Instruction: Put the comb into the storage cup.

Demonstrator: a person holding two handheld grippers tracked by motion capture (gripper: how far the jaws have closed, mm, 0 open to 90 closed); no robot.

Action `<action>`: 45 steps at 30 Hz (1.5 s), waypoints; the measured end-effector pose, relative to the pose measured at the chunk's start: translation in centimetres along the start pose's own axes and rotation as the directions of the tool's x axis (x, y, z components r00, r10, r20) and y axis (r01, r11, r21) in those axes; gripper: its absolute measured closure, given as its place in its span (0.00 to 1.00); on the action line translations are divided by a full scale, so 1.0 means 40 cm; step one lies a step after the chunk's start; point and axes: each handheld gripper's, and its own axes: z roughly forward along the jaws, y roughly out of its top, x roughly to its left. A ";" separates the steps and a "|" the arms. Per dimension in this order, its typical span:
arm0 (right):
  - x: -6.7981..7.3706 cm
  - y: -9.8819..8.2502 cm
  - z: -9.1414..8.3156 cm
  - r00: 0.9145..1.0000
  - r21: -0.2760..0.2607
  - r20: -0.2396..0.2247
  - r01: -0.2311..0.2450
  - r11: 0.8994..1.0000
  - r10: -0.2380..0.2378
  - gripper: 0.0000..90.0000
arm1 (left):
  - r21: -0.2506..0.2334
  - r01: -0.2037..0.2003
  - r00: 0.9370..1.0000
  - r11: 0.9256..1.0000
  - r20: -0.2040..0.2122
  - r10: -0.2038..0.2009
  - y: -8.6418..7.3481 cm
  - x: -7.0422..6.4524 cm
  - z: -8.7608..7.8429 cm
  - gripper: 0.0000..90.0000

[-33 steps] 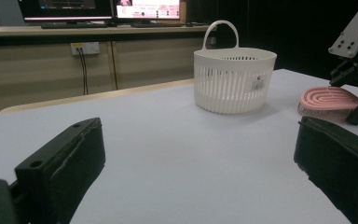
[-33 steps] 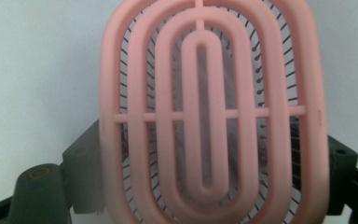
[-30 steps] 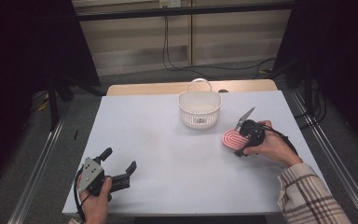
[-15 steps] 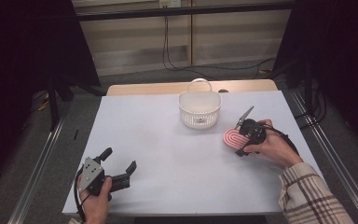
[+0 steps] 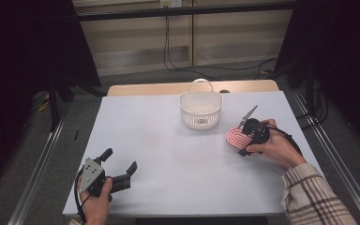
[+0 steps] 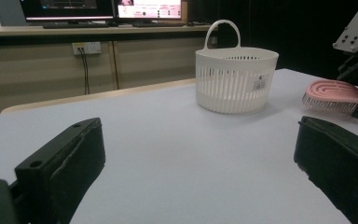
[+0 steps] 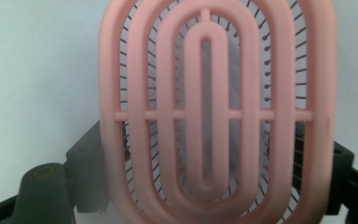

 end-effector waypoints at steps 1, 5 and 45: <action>-0.001 0.000 -0.003 1.000 -0.004 -0.004 -0.006 1.000 0.006 0.23 | 0.002 -0.003 1.000 1.000 -0.001 0.003 0.000 0.001 -0.001 0.02; -0.001 0.000 -0.012 1.000 -0.004 0.002 -0.010 1.000 0.010 0.23 | 0.003 -0.003 1.000 1.000 -0.001 0.003 0.000 0.000 0.000 0.02; -0.001 -0.008 -0.066 0.998 -0.092 0.042 -0.041 0.995 0.045 0.25 | 0.002 -0.002 1.000 1.000 0.001 0.002 0.000 0.000 0.000 0.02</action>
